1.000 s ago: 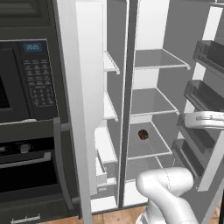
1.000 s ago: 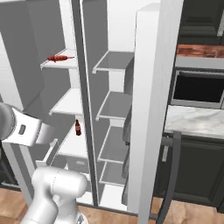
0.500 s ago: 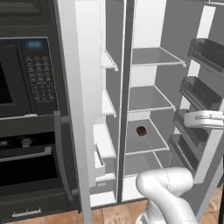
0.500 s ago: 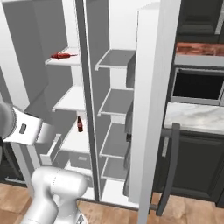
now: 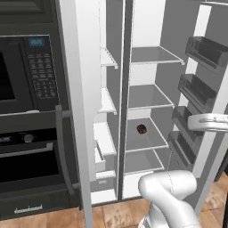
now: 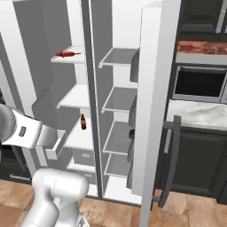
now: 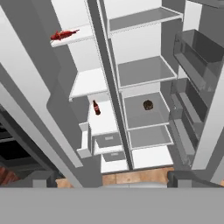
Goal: There's a fish in the fridge that needs to be moved to the freezer for freezing. Pick up the fish from the fridge, place it on any shelf in the freezer, and close the fridge and freezer doors when done.
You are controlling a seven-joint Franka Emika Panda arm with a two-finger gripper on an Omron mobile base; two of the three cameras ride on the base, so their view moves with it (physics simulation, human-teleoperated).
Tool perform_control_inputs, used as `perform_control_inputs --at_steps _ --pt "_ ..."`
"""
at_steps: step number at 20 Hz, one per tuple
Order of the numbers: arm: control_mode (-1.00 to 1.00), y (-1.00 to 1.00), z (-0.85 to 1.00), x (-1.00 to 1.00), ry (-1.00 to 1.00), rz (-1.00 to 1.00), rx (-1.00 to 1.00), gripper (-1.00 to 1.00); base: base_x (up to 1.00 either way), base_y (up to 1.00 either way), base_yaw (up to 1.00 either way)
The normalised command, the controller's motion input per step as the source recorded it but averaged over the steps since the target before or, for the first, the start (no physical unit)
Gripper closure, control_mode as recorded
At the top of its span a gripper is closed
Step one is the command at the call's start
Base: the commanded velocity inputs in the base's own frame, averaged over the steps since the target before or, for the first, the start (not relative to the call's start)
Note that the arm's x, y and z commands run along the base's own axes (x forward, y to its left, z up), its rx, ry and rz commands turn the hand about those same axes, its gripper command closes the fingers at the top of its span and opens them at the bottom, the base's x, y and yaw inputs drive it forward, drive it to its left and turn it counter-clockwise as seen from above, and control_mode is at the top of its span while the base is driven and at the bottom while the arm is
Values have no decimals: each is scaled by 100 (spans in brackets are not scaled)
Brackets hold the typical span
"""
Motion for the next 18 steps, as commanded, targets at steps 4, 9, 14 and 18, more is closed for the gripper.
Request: perform_control_inputs --at_steps 4,9,14,18 --pt "100 0 0 0 0 0 0 -100 -32 0 0" --pt "100 0 0 0 0 0 0 -100 -45 0 0" --pt "100 0 0 0 0 0 0 -100 0 0 0" --pt "100 0 0 0 0 0 0 -100 37 0 0"
